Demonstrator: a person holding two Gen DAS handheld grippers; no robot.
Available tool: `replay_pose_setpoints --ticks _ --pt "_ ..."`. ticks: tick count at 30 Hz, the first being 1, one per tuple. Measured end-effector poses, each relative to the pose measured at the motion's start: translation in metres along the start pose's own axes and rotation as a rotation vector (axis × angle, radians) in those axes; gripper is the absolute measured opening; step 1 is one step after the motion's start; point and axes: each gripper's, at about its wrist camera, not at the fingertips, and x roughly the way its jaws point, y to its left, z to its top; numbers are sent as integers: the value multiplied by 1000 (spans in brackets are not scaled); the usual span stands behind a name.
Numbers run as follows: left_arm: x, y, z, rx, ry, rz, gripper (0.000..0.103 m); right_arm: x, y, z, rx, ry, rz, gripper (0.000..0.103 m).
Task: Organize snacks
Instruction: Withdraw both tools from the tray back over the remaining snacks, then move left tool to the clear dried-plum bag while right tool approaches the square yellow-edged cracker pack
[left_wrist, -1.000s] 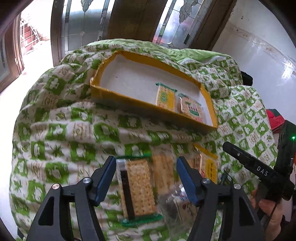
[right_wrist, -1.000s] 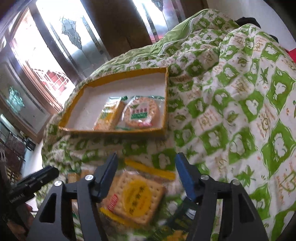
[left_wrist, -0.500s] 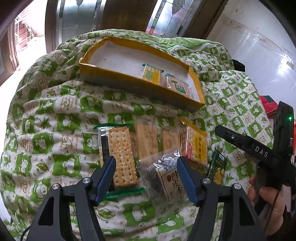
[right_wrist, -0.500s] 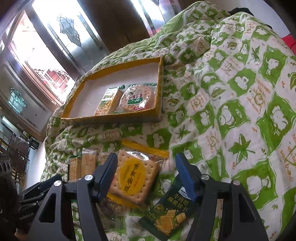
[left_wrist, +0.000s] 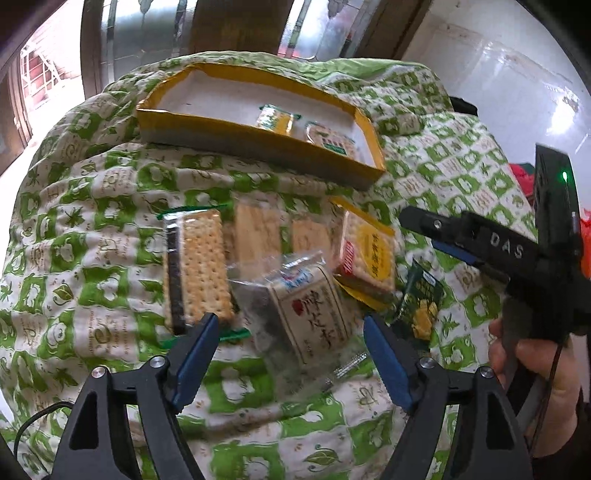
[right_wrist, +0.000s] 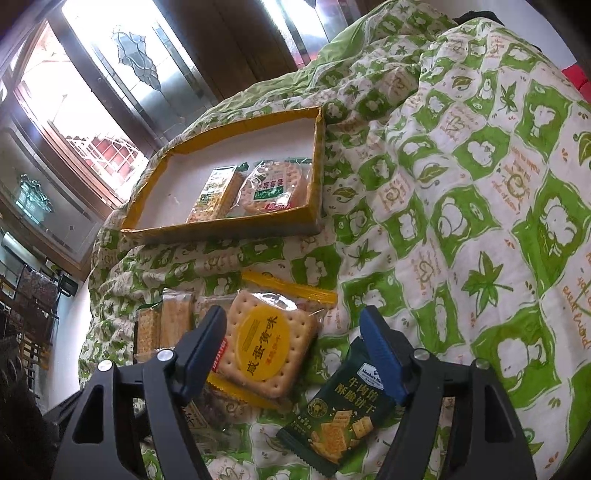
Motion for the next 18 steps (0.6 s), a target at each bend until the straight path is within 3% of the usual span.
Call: replay_pose_setpoints --ticks 18 --pt "30 -15 -3 20 53 45 83 17 5 -7 0 72 4 80"
